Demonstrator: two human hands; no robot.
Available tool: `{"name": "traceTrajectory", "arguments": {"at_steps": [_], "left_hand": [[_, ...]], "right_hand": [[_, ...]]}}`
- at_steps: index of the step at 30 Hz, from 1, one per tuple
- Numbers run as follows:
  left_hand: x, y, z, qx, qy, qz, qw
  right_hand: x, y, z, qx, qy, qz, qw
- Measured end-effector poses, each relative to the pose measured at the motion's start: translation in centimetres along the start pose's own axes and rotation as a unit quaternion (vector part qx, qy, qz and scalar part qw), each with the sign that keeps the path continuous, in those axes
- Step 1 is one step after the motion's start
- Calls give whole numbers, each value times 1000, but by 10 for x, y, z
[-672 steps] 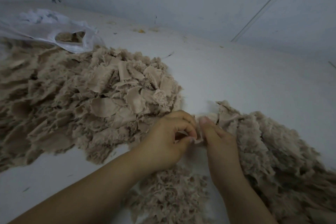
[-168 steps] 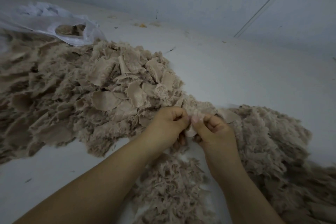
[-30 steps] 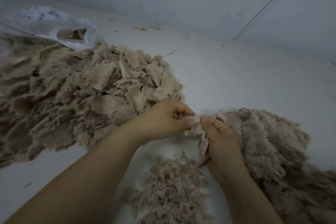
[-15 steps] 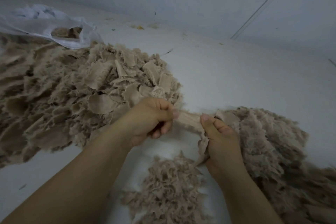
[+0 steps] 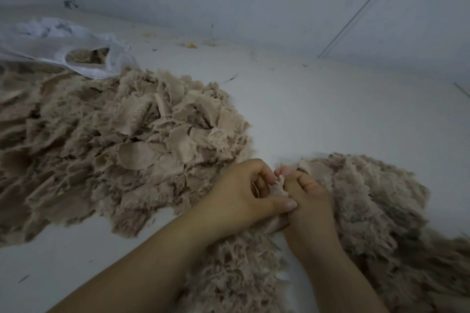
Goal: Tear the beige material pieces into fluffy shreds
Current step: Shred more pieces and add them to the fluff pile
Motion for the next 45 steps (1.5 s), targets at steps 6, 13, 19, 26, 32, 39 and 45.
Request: {"name": "traceTrajectory", "arguments": {"at_steps": [6, 13, 19, 26, 32, 39, 45], "left_hand": [[6, 0, -4, 5, 57, 41, 997], [-1, -4, -6, -46, 131, 198, 970], [-5, -7, -4, -54, 168, 174, 969], [-29, -9, -6, -60, 115, 158, 979], [-25, 1, 2, -88, -62, -11, 994], [-13, -4, 3, -65, -99, -72, 990], [-29, -3, 5, -72, -229, -87, 967]], "right_hand": [[4, 0, 0, -28, 4, 8, 1000], [10, -13, 10, -51, -130, -21, 990], [11, -20, 17, -51, -118, -15, 992], [4, -11, 6, 11, 11, -5, 1000], [8, -14, 10, 24, -6, -23, 999], [9, -17, 10, 30, 25, -45, 998], [9, -17, 9, 56, 38, -94, 993]]}}
Point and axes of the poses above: each hand's wrist, its own z-axis away from the middle knuckle, its own x-axis out of the palm, y = z × x, the point moved 1 cm from there along -z, towards the middle knuckle, and after that the axes turned 9 degrees about y, right-handed, at the moved point
